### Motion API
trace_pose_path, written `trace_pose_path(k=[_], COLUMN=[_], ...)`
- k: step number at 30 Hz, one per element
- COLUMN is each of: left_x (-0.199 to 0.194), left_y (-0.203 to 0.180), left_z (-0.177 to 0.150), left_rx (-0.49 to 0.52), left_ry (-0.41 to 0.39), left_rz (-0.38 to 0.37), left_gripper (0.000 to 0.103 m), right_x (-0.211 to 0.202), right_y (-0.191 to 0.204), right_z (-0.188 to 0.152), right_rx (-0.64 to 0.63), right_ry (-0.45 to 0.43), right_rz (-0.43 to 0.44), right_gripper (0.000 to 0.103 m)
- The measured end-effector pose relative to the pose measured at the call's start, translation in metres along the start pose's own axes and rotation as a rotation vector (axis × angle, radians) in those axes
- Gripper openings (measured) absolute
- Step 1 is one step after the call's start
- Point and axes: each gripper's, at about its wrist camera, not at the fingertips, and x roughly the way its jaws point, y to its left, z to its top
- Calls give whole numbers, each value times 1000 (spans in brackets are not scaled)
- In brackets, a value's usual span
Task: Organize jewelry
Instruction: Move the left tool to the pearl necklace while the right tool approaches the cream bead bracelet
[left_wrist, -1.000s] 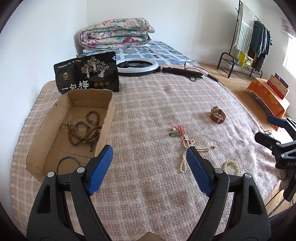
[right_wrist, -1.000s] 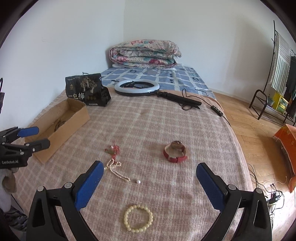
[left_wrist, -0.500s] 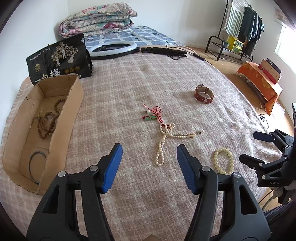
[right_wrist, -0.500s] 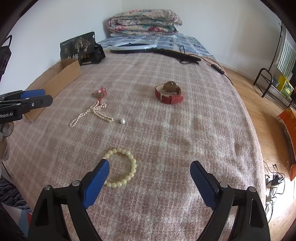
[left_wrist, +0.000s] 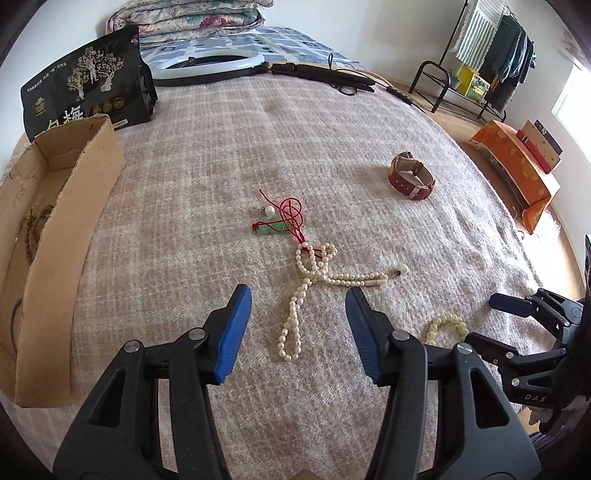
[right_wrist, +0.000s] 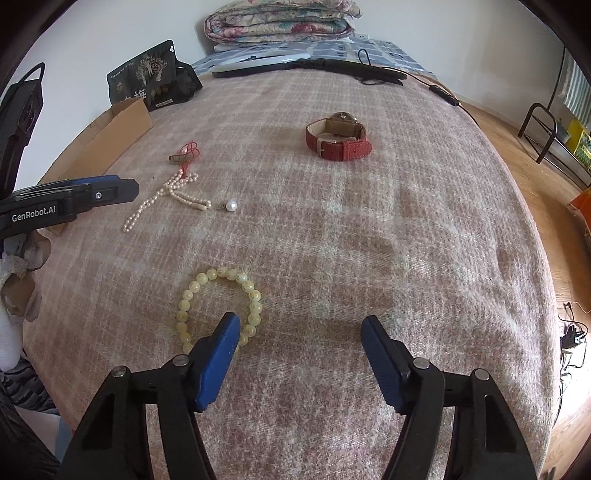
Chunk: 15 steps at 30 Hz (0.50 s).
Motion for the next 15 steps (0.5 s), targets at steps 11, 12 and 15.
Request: trace_pose_path(k=[11, 12, 15], left_x=[32, 35, 38], left_y=[-10, -10, -10], left_z=[8, 7, 5], left_rx=[22, 26, 32], left_ry=[33, 40, 38], left_rz=[15, 21, 27], left_gripper=[47, 45, 42], right_x=[10, 11, 12], right_y=[11, 11, 12], right_z=[8, 7, 7], right_rx=[-44, -47, -49], right_ry=[24, 26, 29], right_rz=[-4, -6, -11], right_gripper=[63, 63, 63])
